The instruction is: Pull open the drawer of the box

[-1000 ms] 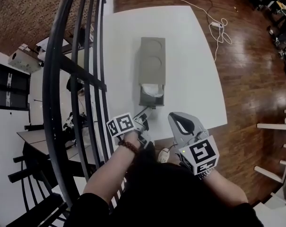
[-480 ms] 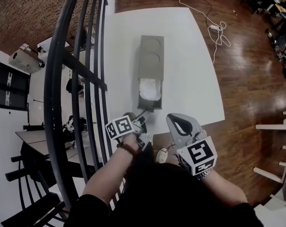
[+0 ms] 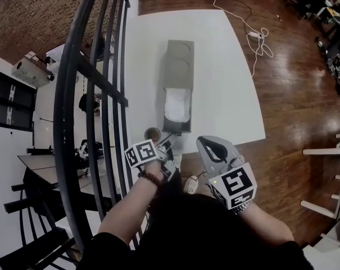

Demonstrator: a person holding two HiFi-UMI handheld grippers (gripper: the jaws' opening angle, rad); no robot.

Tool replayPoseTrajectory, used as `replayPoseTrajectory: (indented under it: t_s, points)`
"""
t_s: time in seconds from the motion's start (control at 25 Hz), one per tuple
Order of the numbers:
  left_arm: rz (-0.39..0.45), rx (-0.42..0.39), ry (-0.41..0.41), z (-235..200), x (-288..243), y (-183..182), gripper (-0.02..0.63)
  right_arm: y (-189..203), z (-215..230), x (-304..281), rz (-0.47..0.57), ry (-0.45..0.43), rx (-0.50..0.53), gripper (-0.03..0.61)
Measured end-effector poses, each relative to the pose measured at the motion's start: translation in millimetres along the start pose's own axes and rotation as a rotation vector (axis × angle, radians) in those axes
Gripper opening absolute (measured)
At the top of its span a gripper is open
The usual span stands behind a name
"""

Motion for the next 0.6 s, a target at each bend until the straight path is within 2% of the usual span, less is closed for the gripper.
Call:
replayPoseTrajectory:
  t_s: [0.6]
  points:
    - [0.005, 0.012, -0.011, -12, 18, 30, 0.058, 14, -22, 16, 0.007, -0.023, 0.019, -0.008]
Point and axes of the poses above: the fingertips, and each gripper's own axes: x backward along the fingers, z to its right, y out of its underside, the point moved 3 cm from there along x, backward along the fingers, and after that the axes turned 8 degrees about -z, right-handed, at the moved point
